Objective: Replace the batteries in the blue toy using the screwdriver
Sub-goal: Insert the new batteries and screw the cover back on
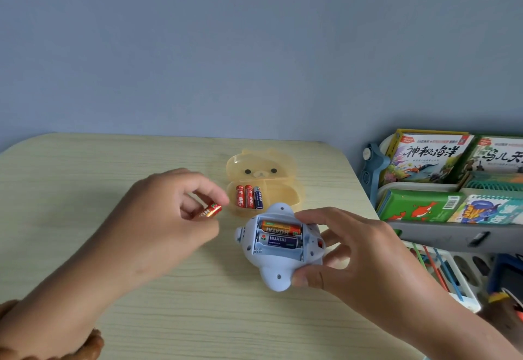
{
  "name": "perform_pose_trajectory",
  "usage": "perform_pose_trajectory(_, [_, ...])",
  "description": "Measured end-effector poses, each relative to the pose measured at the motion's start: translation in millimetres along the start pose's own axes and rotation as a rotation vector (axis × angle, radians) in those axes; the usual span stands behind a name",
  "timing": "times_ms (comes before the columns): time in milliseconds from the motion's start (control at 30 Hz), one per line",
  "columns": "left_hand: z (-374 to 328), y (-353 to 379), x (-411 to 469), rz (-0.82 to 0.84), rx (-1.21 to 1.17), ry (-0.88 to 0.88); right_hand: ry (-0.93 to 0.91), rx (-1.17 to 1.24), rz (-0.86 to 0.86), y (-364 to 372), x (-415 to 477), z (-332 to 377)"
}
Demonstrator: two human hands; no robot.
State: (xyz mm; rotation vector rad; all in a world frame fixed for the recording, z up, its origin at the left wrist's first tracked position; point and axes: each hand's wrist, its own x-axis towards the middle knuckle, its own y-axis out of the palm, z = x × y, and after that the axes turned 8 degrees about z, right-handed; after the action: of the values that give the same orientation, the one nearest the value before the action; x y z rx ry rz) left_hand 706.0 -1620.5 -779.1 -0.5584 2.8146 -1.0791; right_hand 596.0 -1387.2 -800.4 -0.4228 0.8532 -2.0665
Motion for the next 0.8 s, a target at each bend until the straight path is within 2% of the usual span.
perform_pose_trajectory(167, [-23, 12, -1, 0.006, -0.274, 0.243, 0.007, 0.0, 0.009, 0, 1, 0])
perform_pose_trajectory(333, [-37, 37, 3, 0.032, -0.17, 0.513, 0.0, -0.002, 0.007, -1, 1, -1])
perform_pose_trajectory(500, [-38, 48, 5, 0.041, 0.047, 0.564, -0.039, 0.011, -0.005, -1, 2, -2])
perform_pose_trajectory(800, [-39, 41, 6, 0.048, 0.119, 0.621, -0.035, 0.006, -0.004, -2, 1, -2])
